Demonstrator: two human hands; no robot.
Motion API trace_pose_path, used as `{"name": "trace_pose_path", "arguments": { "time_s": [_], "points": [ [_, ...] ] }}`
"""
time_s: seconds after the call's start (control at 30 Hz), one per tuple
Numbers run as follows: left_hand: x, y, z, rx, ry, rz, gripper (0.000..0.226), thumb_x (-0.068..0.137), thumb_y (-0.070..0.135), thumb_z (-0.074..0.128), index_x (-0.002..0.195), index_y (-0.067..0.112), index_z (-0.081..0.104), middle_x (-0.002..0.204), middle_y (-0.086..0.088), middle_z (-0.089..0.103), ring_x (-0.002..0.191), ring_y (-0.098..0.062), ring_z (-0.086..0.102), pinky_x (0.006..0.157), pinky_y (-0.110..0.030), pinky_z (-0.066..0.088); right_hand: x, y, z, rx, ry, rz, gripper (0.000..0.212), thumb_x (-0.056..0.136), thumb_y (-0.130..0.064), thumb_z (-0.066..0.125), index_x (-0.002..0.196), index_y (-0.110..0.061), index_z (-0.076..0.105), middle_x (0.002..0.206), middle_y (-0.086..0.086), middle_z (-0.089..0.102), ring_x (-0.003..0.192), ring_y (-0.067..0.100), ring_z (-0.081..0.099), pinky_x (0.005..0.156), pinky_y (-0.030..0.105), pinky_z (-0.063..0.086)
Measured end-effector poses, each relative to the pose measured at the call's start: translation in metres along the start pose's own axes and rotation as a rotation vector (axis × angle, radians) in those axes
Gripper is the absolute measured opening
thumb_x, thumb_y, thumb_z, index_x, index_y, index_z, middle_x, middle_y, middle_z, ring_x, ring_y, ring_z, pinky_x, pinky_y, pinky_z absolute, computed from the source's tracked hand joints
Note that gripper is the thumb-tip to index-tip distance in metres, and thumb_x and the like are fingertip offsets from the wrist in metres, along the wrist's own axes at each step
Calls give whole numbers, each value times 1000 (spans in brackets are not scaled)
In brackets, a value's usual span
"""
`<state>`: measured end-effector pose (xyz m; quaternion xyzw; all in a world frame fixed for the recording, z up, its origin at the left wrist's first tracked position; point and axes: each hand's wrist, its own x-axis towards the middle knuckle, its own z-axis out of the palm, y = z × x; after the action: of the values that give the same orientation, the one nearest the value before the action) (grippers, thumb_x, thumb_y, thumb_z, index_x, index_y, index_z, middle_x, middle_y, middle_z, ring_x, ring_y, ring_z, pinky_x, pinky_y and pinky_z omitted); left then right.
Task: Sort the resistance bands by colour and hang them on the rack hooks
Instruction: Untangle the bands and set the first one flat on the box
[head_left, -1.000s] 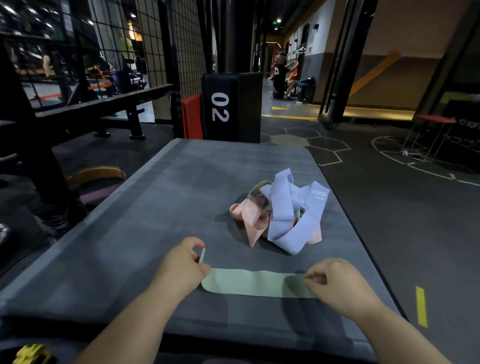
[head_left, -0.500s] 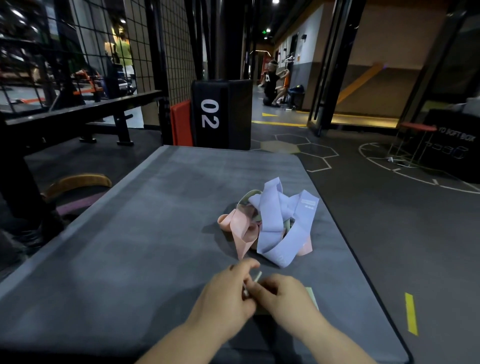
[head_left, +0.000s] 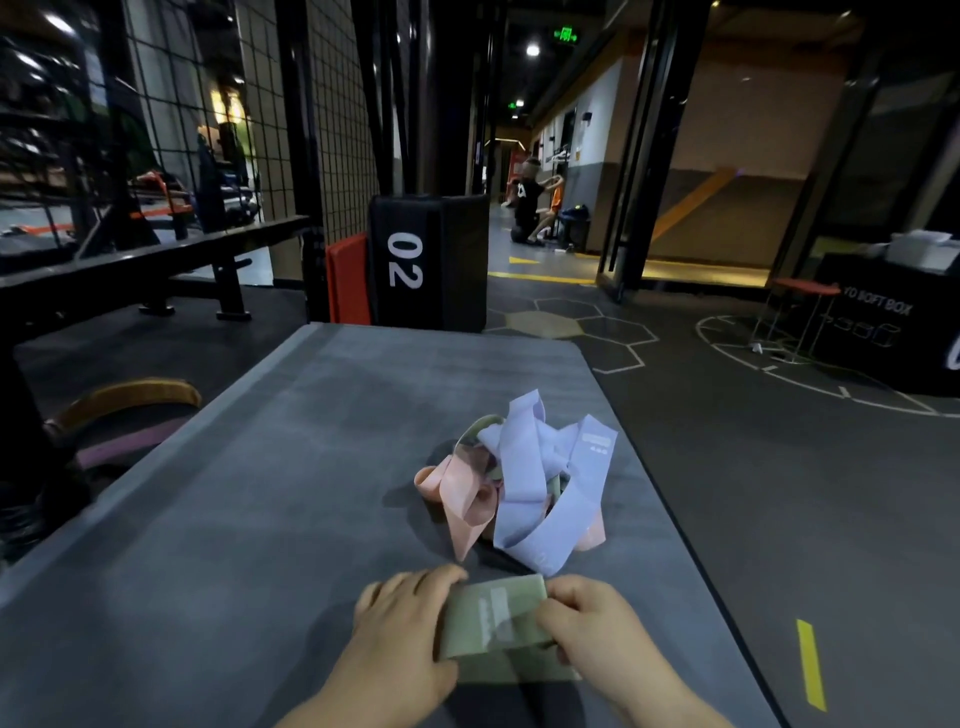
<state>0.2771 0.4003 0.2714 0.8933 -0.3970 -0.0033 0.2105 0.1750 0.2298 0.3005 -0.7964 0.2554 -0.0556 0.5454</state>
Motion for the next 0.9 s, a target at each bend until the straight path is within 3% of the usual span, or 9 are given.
{"name": "trace_pose_path", "arguments": {
  "time_s": [0.2, 0.37, 0.6, 0.9],
  "points": [
    [-2, 0, -5, -25, -37, -35, 71, 70, 41, 59, 133, 42, 29, 116, 25, 41, 124, -4, 36, 91, -23, 21, -3, 2, -10, 123, 23, 76, 18, 78, 1, 60, 83, -10, 74, 67, -3, 69, 52, 8, 53, 47, 17, 38],
    [-6, 1, -3, -36, -44, -51, 71, 70, 40, 60, 134, 39, 31, 124, 21, 46, 123, -7, 38, 100, -27, 24, 0, 8, -20, 87, 62, 135, 14, 75, 0, 65, 83, -9, 72, 63, -3, 67, 47, 9, 50, 46, 20, 35],
    [-7, 5, -2, -52, -48, -45, 63, 70, 41, 63, 127, 37, 36, 121, 20, 49, 119, -7, 39, 99, -28, 26, -2, 11, -34, 87, 104, 171, 9, 77, 2, 68, 83, -4, 69, 63, 4, 65, 49, 12, 56, 44, 22, 35],
    [-10, 9, -3, -4, -63, -22, 52, 72, 41, 60, 117, 33, 35, 114, 17, 45, 115, -7, 39, 99, -27, 26, -1, 16, -43, 1, 150, 193, 9, 77, 3, 67, 84, -3, 69, 54, -1, 63, 42, 9, 54, 40, 16, 36]
  ]
}}
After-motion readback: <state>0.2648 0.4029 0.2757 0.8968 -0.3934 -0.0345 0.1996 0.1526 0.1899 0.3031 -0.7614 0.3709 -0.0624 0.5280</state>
